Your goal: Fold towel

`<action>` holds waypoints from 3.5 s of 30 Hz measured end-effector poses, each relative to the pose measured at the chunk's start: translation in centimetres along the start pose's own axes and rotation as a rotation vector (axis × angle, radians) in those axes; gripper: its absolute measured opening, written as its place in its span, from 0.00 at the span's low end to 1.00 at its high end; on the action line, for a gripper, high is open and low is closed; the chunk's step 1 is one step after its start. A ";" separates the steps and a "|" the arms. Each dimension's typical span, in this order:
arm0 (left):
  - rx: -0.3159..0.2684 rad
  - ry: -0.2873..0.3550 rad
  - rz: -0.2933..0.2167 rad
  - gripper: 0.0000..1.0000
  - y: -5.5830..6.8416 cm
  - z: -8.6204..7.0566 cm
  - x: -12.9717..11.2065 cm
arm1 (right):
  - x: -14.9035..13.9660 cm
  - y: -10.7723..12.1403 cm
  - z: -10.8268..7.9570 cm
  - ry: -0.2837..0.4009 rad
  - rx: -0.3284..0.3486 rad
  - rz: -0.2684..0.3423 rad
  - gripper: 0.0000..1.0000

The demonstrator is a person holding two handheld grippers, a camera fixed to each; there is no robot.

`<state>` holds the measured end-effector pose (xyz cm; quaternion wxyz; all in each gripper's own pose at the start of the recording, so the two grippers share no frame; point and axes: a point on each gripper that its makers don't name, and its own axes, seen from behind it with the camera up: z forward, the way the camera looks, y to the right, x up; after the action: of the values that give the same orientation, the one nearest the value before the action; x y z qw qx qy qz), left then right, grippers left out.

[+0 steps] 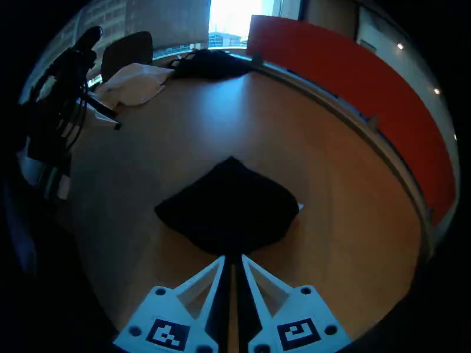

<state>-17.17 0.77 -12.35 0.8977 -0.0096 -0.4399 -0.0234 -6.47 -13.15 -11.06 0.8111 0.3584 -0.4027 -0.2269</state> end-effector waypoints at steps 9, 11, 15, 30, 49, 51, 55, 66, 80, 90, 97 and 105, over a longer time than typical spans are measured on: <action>-0.003 0.024 -0.002 0.94 0.1 -0.4 0.9 | 4.9 1.7 -1.9 0.054 -0.037 -0.056 0.04; -0.005 0.029 -0.005 0.94 0.1 -0.5 1.1 | 5.9 2.1 -2.4 0.069 -0.044 -0.063 0.04; -0.008 0.038 -0.007 0.94 0.2 -0.7 1.5 | 8.0 2.9 -3.5 0.104 -0.062 -0.076 0.04; -0.020 0.061 -0.003 0.94 0.8 -1.1 2.6 | 11.6 6.9 -7.1 0.156 -0.166 -0.088 0.04; -0.021 0.065 0.014 0.94 1.1 -1.1 3.3 | 8.4 14.5 -9.8 0.136 -0.260 -0.012 0.04; -0.020 0.064 0.018 0.94 1.1 -1.2 3.3 | 7.7 15.5 -10.2 0.129 -0.271 -0.003 0.04; -0.016 0.062 0.024 0.94 1.2 -1.3 3.3 | 6.2 17.5 -11.1 0.116 -0.289 0.018 0.04; -0.010 0.059 0.034 0.94 1.6 -1.4 3.5 | 2.6 22.1 -12.9 0.084 -0.332 0.070 0.04; 0.004 0.054 0.036 0.94 2.1 -1.4 3.5 | -0.9 26.8 -14.1 0.041 -0.361 0.099 0.04; 0.012 0.051 0.030 0.94 2.4 -1.4 3.4 | -2.2 28.8 -14.5 0.039 -0.375 0.127 0.04; 0.016 0.050 0.035 0.94 2.5 -1.4 3.5 | -2.8 29.1 -14.5 0.035 -0.373 0.131 0.04; 0.017 0.052 0.038 0.94 2.6 -1.5 3.7 | -4.5 29.1 -14.7 0.008 -0.375 0.136 0.04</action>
<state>-13.62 3.23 -10.35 0.9092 -0.0097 -0.4162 -0.0029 5.26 14.30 2.74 0.8787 0.1740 -0.3735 -0.2410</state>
